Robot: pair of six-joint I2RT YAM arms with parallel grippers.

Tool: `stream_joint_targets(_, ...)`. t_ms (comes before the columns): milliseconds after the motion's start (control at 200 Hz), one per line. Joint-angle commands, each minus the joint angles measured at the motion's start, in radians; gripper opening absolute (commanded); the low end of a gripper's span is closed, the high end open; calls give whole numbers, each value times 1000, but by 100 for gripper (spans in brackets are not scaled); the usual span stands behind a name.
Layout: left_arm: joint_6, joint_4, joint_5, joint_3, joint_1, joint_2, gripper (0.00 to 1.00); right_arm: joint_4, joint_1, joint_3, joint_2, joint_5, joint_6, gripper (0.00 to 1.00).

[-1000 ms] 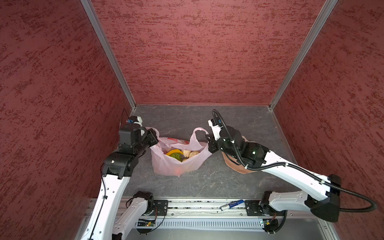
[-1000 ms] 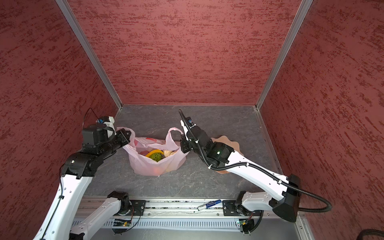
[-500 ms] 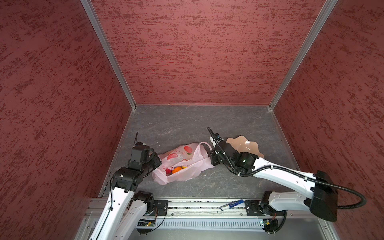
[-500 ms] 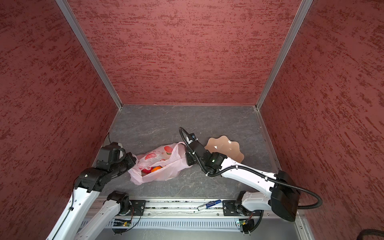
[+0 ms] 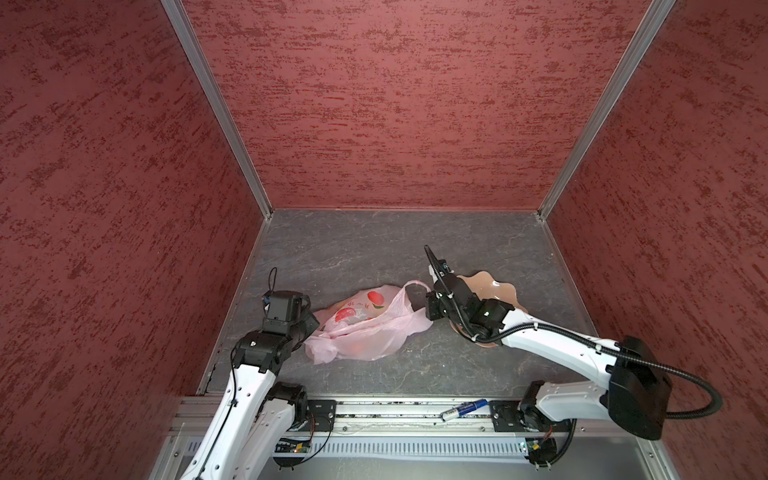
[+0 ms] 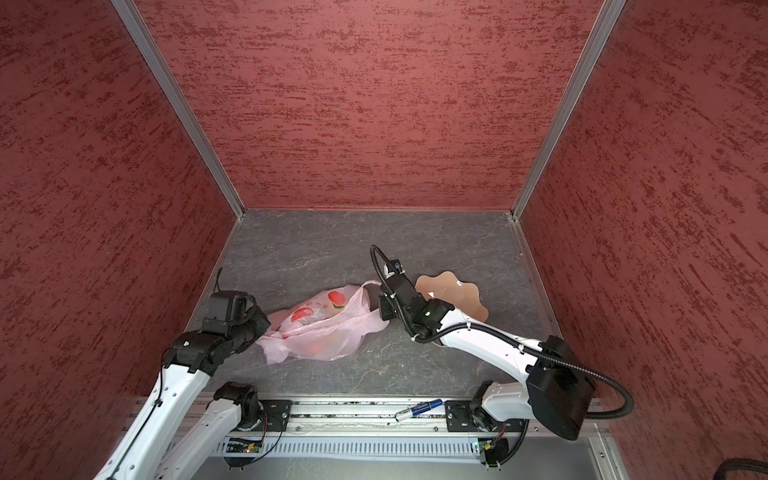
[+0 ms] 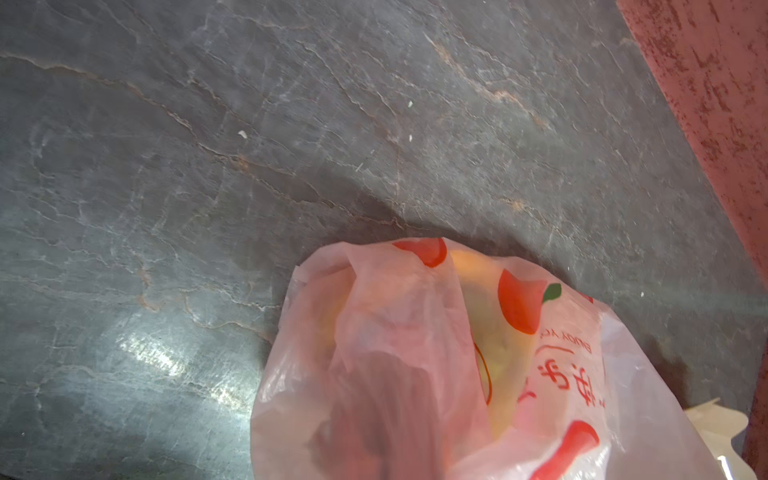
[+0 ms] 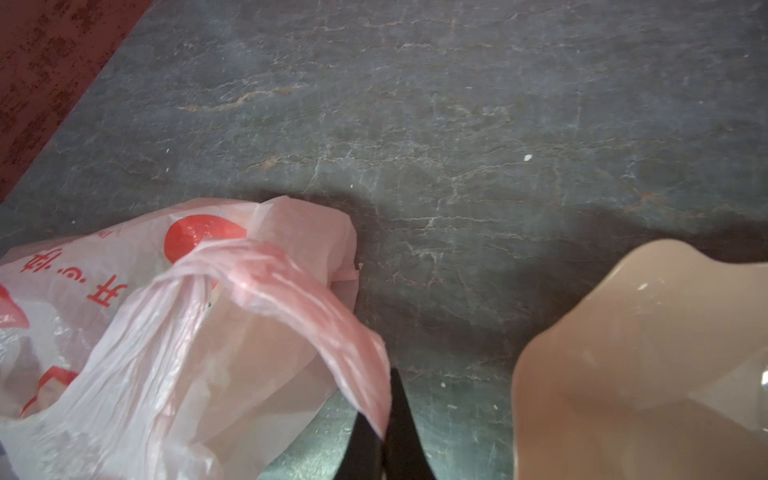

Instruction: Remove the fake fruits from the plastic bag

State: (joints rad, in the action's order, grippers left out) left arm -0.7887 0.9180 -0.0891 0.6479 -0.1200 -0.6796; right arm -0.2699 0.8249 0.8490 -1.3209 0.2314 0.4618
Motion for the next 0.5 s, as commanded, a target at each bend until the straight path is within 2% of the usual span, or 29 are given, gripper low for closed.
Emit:
stream_joint_targets(0, 2, -78, 8, -11, 45, -19, 4, 61, -32, -9, -10, -7, -21, 3)
stream_joint_targets(215, 8, -148, 51, -18, 97, -89, 8, 85, -60, 25, -86, -45, -48, 3)
stream_joint_targets(296, 14, -167, 123, -21, 150, -96, 12, 80, -65, 50, -103, -54, -48, 3)
stream_joint_targets(376, 29, -169, 202, -2, 195, -87, 20, 73, -65, 77, -103, -76, -53, 5)
stream_joint_targets(491, 68, -119, 254, 79, 206, -93, 34, 49, -66, 117, -100, -97, -58, 7)
